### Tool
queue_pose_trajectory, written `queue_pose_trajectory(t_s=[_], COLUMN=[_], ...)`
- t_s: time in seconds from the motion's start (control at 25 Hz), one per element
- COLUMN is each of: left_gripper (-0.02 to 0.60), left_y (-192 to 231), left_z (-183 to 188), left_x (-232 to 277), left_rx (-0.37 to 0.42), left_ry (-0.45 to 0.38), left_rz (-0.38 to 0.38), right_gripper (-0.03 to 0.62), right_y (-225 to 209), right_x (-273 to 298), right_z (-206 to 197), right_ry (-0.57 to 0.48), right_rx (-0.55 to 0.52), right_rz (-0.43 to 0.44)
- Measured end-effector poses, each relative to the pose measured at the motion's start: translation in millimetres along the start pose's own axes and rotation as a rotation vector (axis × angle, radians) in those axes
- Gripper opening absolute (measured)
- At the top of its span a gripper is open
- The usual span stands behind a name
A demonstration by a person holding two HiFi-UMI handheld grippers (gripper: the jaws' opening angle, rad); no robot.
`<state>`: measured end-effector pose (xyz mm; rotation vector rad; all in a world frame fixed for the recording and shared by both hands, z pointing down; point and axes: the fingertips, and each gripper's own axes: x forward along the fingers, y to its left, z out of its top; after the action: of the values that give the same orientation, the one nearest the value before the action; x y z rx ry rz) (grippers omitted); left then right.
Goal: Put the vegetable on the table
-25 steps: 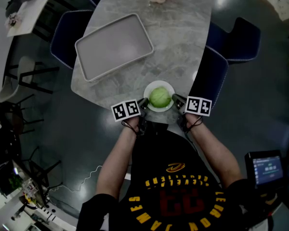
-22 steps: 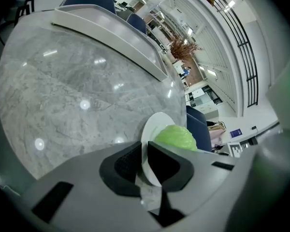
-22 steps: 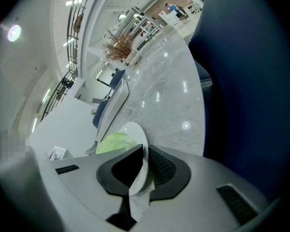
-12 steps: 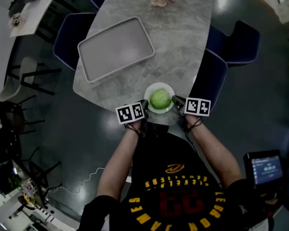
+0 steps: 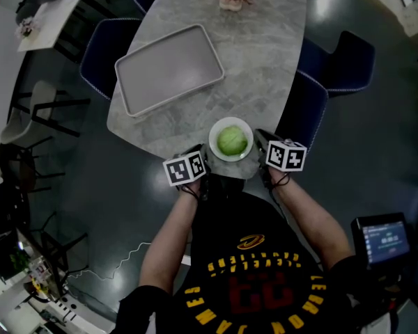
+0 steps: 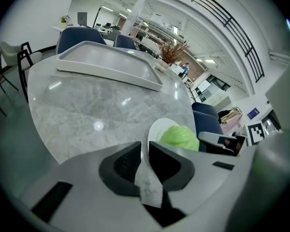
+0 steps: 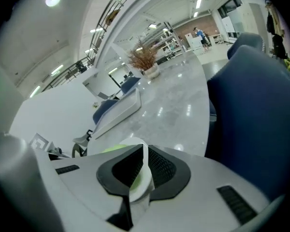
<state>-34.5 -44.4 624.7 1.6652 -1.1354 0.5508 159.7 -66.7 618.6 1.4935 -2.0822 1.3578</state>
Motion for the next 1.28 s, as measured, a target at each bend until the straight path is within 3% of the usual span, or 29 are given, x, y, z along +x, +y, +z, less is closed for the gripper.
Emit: queue_pose_trajectory(t_s=[0.12,0.16,0.2,0.4,0.6,0.84,0.96,1.28], left_gripper=[0.042,0.01,0.0,0.0,0.0,0.0,0.0,0.0], left_y=[-18.9,-27.8,-37.7,-92.4,-135.0,-175.8,-185.8,-209.8], left_z=[9.2,12.8,16.5,40.9,55.9,67.9,72.1,61.0], left_x=[-14.7,-23.6,-35.0,-101.7,-147.7,-204.8,-227.4,-237.8], left_rx=[0.007,0.018,0.033,0.135,0.167,0.314,0.351,0.386], left_ry=[-0.064,-0.091,-0.119,-0.28,-0.393,-0.55,-0.611,-0.637], left_rz=[-0.059,-0.083,-0.106,-0.214,-0.306,-0.308,-0.298,-0.326], right_gripper=[0.038,0.033,0.005,0.005,0.005,0.005,0.005,0.005], right_y=[32.4,45.4,58.9,121.9,169.1,218.5,235.5,255.0], right_x=[-8.8,-15.6,-24.7,-74.3,-105.0,-143.0,-161.4,-192.7], right_z=[13.2,17.2,21.0,39.7,44.5,57.4,66.8,78.1], right_ry=[-0.052,-0.069,-0.087,-0.168,-0.209,-0.284,-0.33,-0.395], right_rx=[-0.075,-0.112,-0.148,-0.262,-0.365,-0.486,-0.514,-0.618], right_rz=[0.14,0.175,0.203,0.305,0.387,0.456,0.481,0.527])
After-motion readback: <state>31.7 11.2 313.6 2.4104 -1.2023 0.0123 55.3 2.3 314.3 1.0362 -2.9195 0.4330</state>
